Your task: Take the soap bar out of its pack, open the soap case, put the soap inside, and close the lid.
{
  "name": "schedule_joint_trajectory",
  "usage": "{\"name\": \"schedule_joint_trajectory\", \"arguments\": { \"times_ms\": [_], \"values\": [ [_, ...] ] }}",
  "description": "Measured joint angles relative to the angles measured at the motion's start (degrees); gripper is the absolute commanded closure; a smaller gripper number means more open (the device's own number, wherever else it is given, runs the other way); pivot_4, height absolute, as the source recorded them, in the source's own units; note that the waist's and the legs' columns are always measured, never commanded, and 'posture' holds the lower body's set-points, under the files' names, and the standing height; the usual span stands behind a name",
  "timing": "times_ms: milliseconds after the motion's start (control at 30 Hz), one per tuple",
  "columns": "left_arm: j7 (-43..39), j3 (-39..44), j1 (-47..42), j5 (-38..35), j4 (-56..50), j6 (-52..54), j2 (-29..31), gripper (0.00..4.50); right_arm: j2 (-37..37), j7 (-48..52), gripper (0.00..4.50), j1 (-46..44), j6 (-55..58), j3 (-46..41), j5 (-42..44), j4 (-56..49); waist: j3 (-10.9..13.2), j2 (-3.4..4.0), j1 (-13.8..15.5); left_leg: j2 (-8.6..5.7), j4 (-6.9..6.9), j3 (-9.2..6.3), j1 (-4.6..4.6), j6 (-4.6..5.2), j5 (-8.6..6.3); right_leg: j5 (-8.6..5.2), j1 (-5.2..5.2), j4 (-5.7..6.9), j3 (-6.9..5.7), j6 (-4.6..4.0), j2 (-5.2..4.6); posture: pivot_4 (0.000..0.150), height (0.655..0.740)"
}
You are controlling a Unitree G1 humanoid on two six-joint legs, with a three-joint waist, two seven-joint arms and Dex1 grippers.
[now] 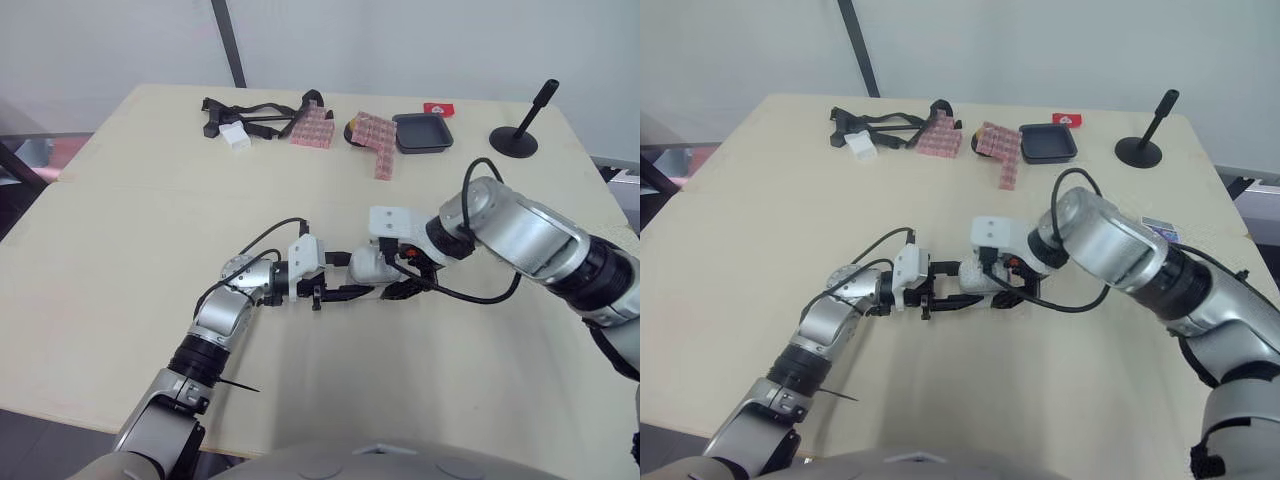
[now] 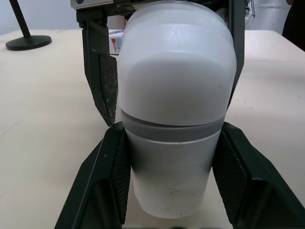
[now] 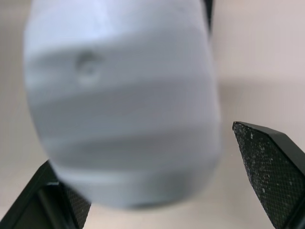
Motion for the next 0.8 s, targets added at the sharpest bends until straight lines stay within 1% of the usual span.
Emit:
{"name": "schedule_joint_trajectory", "arguments": {
  "times_ms": [67,133,267,333,367,400,567,633,700,733,767,800],
  "values": [
    [-0.08,0.04,0.06,-0.05,-0.13,0.01,0.29,2.59,-0.26,-1.7,0.02,4.42,-0.02,-5.79,1.53,-1.1,0.0,0.0,0.12,0.0,0.0,0.0,-0.03,0.0,0.0,0.0,0.0,-0.02,0.0,0.0,0.0,0.15,0.7374],
    [0.1,0.14,0.01,-0.1,-0.26,0.04,0.56,2.59,-0.81,-3.45,0.02,7.33,-1.17,-9.63,1.84,-1.41,0.0,0.0,0.03,-0.01,0.0,0.01,-0.02,0.0,0.0,0.0,0.0,-0.02,0.01,0.0,0.0,0.15,0.7374],
    [0.26,0.52,0.05,-0.23,-0.28,0.18,1.05,2.59,-2.04,-5.45,0.02,14.02,-5.04,-17.2,2.92,-1.7,0.0,0.0,0.05,-0.01,0.0,0.0,-0.01,0.0,-0.01,0.0,-0.01,-0.17,0.0,0.0,-0.02,0.15,0.7374],
    [-0.02,0.46,0.06,-0.2,-0.39,0.22,1.05,2.59,-3.79,-6.64,0.02,18.29,-9.26,-21.92,2.83,-1.77,0.0,0.0,0.07,-0.03,0.0,0.0,-0.02,0.0,-0.01,0.0,0.0,-0.19,0.01,0.0,-0.04,0.15,0.7374],
    [-0.04,0.46,0.08,-0.22,-0.41,0.22,1.04,2.59,-4.4,-6.61,0.02,19.2,-10.09,-22.71,2.82,-1.76,0.0,0.0,0.09,-0.03,0.0,0.0,-0.01,0.0,-0.01,0.0,0.01,-0.2,0.0,0.0,-0.04,0.15,0.7374],
    [-0.14,0.4,0.03,-0.2,-0.43,0.25,1.03,2.59,-5.96,-6.38,0.02,22.34,-13.14,-25.08,2.81,-1.86,0.0,-0.01,0.15,-0.03,-0.01,0.0,-0.01,0.0,-0.01,0.0,0.01,-0.23,0.0,0.0,-0.04,0.15,0.7374],
    [-0.32,0.46,0.01,-0.31,-0.51,0.3,1.34,2.59,-10.32,-5.95,0.02,32.63,-21.23,-29.97,2.21,-0.57,0.0,-0.01,-0.13,-0.02,-0.01,0.0,-0.01,0.02,-0.02,0.0,0.01,-0.29,0.0,0.0,-0.04,0.15,0.7374],
    [-0.33,0.44,-0.04,-0.33,-0.5,0.33,1.38,2.59,-10.55,-6.14,0.59,35.34,-23.75,-32.12,2.14,0.17,0.0,-0.01,-0.39,-0.02,-0.01,0.0,0.02,0.02,-0.01,0.0,0.01,-0.24,0.01,0.0,-0.04,0.15,0.7374],
    [-0.31,0.44,-0.03,-0.33,-0.5,0.38,1.45,2.59,-10.87,-6.13,1.19,36.82,-23.65,-33.86,2.93,0.95,0.0,-0.01,-0.48,-0.02,0.0,0.0,0.03,0.03,-0.01,0.0,0.01,-0.23,0.01,0.0,-0.04,0.15,0.7374],
    [-0.31,0.45,-0.02,-0.33,-0.5,0.41,1.5,2.59,-9.97,-6.53,1.6,37.2,-23.63,-35.65,3.74,1.35,0.0,-0.01,-0.56,-0.02,0.0,0.0,0.03,0.05,0.0,-0.01,0.01,-0.22,0.01,0.0,-0.05,0.15,0.7374],
    [-0.3,0.44,-0.02,-0.33,-0.5,0.44,1.49,2.59,-9.26,-6.68,1.85,37.29,-24.11,-36.6,4.15,1.5,0.0,-0.01,-0.62,-0.01,0.01,0.0,0.03,0.05,0.0,-0.01,0.0,-0.21,0.01,-0.01,-0.05,0.15,0.7374],
    [-0.31,0.44,-0.02,-0.33,-0.51,0.49,1.49,2.59,-8.7,-6.61,2.2,37.67,-25.62,-37.41,4.52,1.52,0.0,-0.01,-0.6,-0.01,0.01,0.0,0.03,0.06,0.0,-0.01,0.0,-0.2,0.01,-0.01,-0.05,0.15,0.7374]
  ]
}}
